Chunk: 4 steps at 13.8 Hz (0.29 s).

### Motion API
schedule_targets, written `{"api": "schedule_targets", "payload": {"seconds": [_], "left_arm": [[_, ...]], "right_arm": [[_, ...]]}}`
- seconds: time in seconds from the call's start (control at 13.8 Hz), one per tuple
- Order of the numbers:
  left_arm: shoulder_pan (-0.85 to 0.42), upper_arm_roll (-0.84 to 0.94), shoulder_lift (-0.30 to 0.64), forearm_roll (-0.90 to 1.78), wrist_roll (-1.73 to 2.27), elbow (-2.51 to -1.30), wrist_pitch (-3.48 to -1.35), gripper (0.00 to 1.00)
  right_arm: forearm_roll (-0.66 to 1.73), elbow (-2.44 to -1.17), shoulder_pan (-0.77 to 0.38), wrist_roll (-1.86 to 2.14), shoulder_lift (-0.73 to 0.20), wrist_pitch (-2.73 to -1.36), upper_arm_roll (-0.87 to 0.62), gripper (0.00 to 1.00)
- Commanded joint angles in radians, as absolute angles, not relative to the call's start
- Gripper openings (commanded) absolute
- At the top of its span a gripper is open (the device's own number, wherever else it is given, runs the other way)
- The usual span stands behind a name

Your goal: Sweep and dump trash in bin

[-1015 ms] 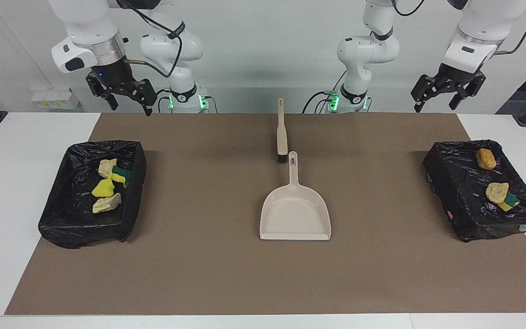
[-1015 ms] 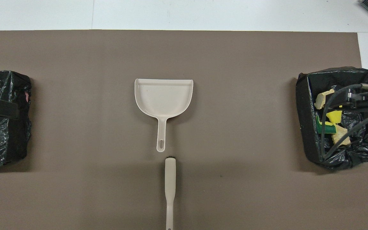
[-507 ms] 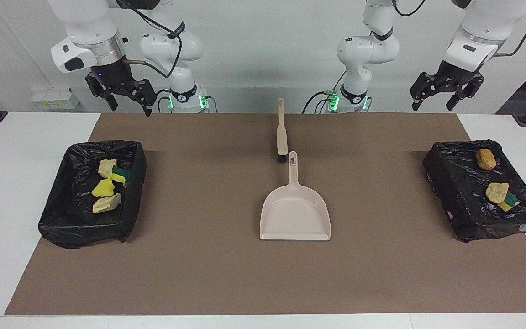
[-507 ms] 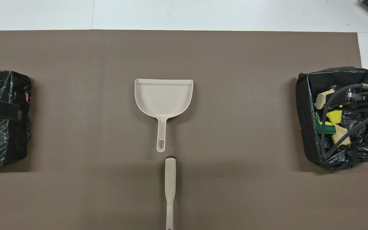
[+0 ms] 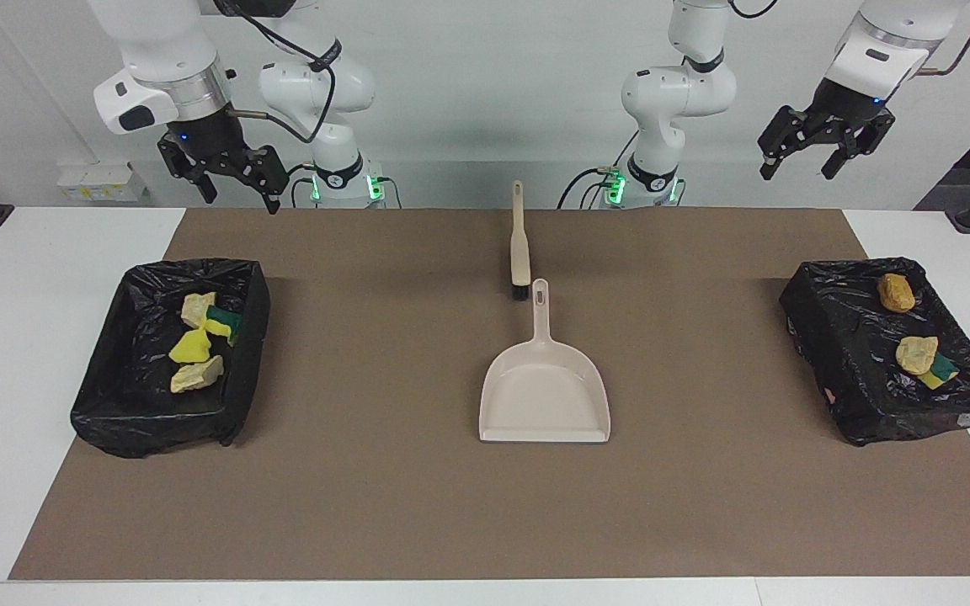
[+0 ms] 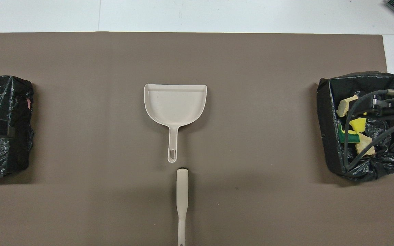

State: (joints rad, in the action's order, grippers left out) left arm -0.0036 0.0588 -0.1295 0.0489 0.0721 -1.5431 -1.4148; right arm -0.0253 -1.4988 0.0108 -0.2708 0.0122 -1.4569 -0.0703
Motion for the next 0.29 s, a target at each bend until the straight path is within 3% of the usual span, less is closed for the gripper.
{"api": "schedule_targets", "payload": {"seconds": [0.0,0.22], "left_arm": [[0.012,0.06,-0.14,0.069,0.064,-1.549,-1.4,1.0],[0.011,0.057,-0.143,0.069,0.061,-1.555,-1.399,1.0]], "right_arm": [[-0.015,-1.508,0.021,-0.25,0.017,-1.474,-0.071,1.0],[-0.015,-1.508,0.021,-0.25,0.018,-1.473,-0.071,1.0]]}}
